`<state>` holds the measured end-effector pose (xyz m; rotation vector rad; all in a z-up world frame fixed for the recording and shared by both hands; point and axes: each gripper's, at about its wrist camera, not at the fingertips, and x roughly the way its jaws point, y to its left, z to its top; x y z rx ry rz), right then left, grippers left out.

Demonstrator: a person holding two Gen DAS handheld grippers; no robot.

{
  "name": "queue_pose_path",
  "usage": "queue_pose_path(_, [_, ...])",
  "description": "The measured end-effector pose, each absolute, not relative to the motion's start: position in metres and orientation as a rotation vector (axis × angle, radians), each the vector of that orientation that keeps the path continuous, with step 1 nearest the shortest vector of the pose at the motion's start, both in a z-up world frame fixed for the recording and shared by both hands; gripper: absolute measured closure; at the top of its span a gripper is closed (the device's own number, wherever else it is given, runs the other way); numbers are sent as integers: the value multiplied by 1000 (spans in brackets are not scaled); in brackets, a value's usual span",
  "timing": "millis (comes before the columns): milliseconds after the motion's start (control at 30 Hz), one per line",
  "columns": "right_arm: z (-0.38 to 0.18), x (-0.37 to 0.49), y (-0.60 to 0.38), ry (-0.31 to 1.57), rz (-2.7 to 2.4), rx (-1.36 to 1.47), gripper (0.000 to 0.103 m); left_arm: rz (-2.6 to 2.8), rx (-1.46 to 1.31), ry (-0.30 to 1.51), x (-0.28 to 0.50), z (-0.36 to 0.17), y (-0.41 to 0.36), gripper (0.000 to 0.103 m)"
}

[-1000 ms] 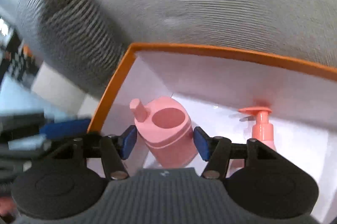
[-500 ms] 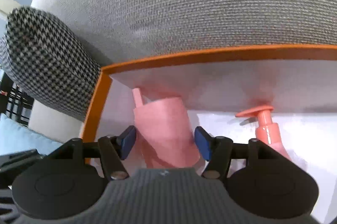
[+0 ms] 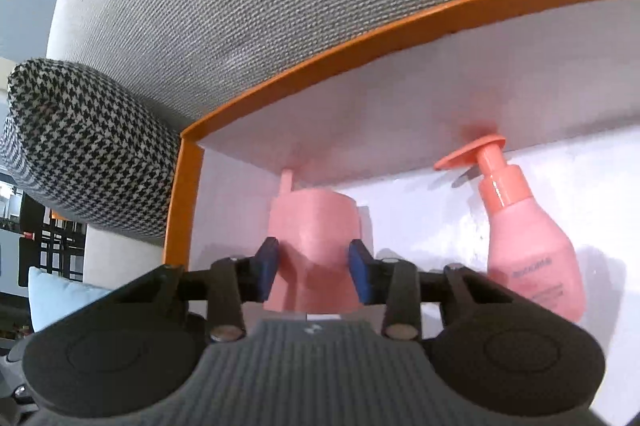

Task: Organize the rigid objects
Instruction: 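Push the pink cup and pump bottle against the box wall with the right gripper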

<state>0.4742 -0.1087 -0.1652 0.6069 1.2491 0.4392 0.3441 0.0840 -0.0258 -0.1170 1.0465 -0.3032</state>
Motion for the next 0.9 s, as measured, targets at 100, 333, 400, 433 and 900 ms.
queue_pose_path(100, [-156,471,-109,1235,456,550,62,-300,-115,1046,347,-29,79,72])
queue_pose_path(333, [-125,456,-128,1176,372,315,46,-292,-134,1049,348,-37,81,72])
queue_pose_path(400, [-120,453,-132,1150,325,219,43,-288,-132,1047,348,-41,81,71])
queue_pose_path(433, [-119,452,-134,1144,308,177,41,-286,-131,1047,349,-43,81,71])
queue_pose_path(900, [-151,453,-124,1268,287,180,55,-286,-135,1058,353,-62,78,72])
